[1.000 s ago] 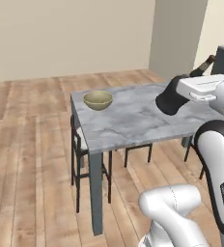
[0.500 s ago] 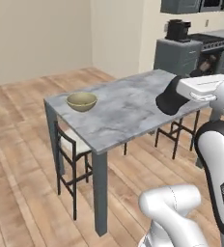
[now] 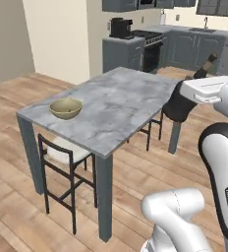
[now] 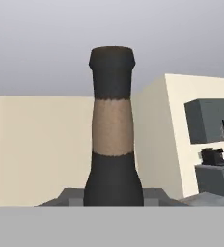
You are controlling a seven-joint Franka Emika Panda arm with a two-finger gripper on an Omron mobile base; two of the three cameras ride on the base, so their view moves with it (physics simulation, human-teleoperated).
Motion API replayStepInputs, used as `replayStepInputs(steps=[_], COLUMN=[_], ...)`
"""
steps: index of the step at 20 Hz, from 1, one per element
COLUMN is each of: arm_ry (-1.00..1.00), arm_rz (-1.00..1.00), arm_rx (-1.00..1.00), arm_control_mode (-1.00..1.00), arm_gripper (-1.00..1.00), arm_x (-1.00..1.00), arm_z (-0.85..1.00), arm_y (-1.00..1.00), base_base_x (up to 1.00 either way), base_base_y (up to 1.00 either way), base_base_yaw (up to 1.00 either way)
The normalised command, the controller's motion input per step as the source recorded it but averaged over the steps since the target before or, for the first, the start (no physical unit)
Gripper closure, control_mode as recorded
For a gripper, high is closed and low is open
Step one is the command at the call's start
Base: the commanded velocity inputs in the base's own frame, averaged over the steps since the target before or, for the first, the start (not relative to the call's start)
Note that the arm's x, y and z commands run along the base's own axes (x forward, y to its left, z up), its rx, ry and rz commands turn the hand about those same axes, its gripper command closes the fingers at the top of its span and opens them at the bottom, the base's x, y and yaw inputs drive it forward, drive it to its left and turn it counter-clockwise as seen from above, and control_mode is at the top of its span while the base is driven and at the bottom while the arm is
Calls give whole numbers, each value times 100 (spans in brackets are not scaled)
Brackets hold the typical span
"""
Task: There is a bowl on the dining counter. Grab a lemon wedge from the fridge and place it in the bowl. Then get the liquor bottle and glass cup from the cabinet and place them next to the bowl.
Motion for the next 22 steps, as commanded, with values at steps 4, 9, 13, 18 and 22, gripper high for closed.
replayStepInputs(steps=[4, 9, 13, 18, 22], arm_ry=[0, 0, 0, 0, 0], arm_rz=[0, 0, 0, 0, 0], arm_rx=[0, 0, 0, 0, 0], arm_control_mode=[100, 100, 100, 100, 100], arm_gripper=[100, 100, 100, 100, 100], arm_x=[0, 0, 0, 0, 0], arm_z=[0, 0, 0, 0, 0], arm_y=[0, 0, 0, 0, 0], base_base_x=[16, 25, 26, 15, 0], base_base_y=[98, 100, 100, 100, 89], base_base_yaw=[-52, -51, -51, -50, -45])
